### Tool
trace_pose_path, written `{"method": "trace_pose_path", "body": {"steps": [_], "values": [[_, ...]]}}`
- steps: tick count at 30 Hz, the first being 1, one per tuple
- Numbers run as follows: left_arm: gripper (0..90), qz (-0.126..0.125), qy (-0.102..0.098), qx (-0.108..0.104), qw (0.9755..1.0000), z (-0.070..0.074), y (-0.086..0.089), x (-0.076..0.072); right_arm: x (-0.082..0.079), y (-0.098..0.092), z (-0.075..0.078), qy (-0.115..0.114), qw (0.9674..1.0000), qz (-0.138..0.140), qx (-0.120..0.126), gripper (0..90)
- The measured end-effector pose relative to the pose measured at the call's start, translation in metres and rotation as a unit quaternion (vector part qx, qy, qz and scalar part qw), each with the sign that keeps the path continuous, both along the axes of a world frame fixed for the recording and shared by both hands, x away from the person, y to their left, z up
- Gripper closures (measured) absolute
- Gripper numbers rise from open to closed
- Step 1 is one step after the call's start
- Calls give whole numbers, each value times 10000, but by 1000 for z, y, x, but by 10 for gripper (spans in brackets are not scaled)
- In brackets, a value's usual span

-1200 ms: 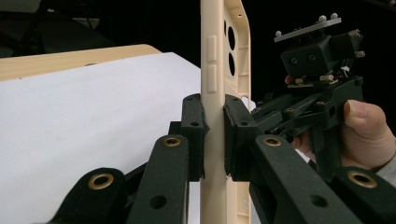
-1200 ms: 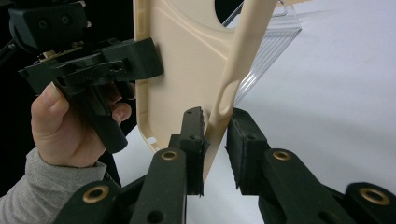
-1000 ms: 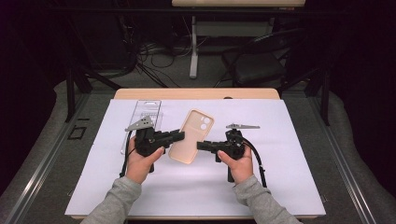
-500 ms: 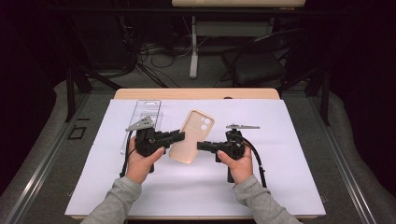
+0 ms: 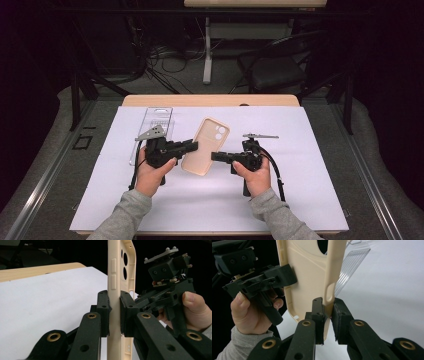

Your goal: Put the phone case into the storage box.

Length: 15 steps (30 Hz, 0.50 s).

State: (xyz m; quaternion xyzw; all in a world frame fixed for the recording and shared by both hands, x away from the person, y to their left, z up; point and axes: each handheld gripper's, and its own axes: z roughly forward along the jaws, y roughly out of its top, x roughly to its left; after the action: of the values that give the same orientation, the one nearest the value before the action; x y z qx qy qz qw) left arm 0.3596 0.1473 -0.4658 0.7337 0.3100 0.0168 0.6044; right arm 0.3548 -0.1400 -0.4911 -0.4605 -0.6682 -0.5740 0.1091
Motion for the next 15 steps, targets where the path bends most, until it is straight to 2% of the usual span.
{"method": "trace_pose_path", "body": {"steps": [15], "values": [[803, 1, -17, 38, 10000, -1, 0, 0, -1, 0, -1, 27, 10000, -13, -27, 816]]}}
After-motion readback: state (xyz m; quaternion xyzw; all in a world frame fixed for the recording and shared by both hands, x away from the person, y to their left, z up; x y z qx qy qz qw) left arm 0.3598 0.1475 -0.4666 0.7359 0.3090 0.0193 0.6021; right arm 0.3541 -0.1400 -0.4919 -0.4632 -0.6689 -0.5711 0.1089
